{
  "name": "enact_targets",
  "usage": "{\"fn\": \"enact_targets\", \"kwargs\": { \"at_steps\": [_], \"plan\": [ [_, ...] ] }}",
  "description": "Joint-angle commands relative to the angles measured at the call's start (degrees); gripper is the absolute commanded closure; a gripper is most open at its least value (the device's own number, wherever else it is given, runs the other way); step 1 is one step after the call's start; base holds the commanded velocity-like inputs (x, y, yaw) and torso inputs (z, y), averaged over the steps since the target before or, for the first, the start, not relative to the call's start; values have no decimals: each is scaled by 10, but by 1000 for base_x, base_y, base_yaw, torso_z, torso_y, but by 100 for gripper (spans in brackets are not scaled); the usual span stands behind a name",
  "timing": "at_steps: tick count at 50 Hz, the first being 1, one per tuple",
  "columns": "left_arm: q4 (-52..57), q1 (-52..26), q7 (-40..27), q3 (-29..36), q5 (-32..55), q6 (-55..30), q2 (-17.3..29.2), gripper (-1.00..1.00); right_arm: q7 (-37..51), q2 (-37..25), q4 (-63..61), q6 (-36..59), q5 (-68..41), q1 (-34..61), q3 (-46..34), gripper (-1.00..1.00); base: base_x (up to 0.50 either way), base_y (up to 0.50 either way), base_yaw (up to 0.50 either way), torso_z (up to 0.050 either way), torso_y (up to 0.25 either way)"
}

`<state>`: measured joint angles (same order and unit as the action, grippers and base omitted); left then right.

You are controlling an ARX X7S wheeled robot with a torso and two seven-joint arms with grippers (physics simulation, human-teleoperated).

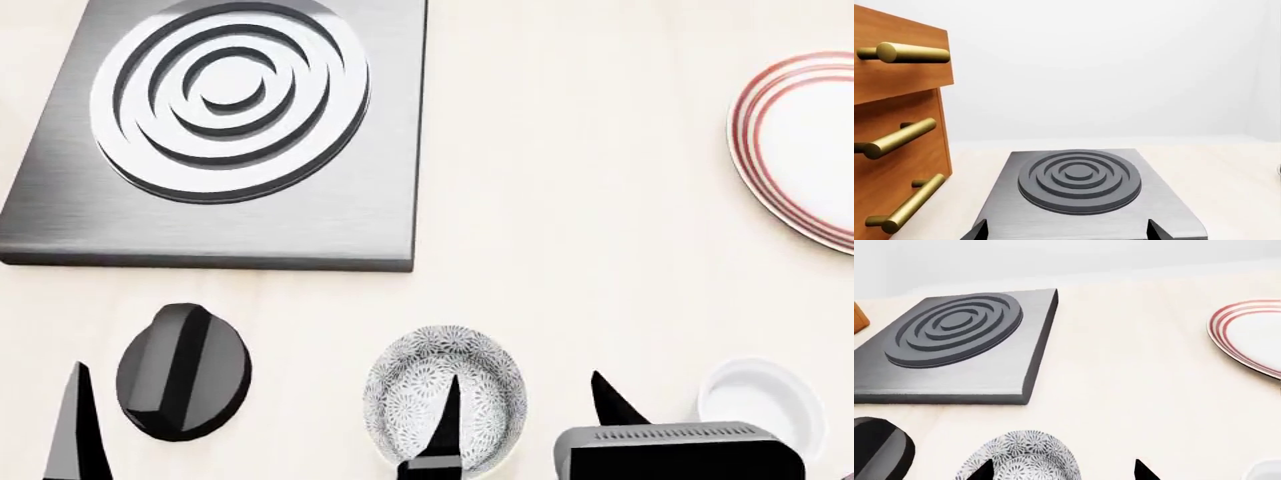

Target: Pick the akita bowl next to the ramekin and place it on the plate.

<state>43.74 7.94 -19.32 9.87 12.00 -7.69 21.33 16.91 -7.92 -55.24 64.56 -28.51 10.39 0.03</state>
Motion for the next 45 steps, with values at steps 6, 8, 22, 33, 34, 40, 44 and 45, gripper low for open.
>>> {"fn": "enact_targets", "kwargs": {
  "at_steps": [6, 8, 22, 33, 34, 40, 44, 45],
  "plan": [
    [-4, 0, -2, 3, 0, 3, 2, -100, -15, 11, 60, -17, -31, 4, 24, -100, 0, 0, 0, 0, 0],
    [-4, 0, -2, 4, -1, 4, 3, -100, -15, 11, 67, -21, -30, 6, 23, -100, 0, 0, 0, 0, 0],
    [-8, -1, -4, 6, 0, 7, 4, -100, -14, 8, 99, -42, -32, 9, 22, -100, 0, 0, 0, 0, 0],
    [-9, 0, -5, 8, 0, 9, 6, -100, -15, 11, 130, -54, -42, 12, 28, -100, 0, 0, 0, 0, 0],
    [-9, 0, -6, 8, 0, 9, 6, -100, -14, 10, 132, -54, -42, 13, 28, -100, 0, 0, 0, 0, 0],
    [-10, 0, -7, 8, 0, 10, 7, -100, -13, 10, 144, -57, -46, 17, 23, -100, 0, 0, 0, 0, 0],
    [-10, 1, -7, 8, 1, 11, 8, -100, -13, 10, 150, -60, -49, 17, 23, -100, 0, 0, 0, 0, 0],
    [-10, 1, -7, 8, 1, 11, 9, -100, -13, 10, 151, -59, -50, 17, 23, -100, 0, 0, 0, 0, 0]
  ]
}}
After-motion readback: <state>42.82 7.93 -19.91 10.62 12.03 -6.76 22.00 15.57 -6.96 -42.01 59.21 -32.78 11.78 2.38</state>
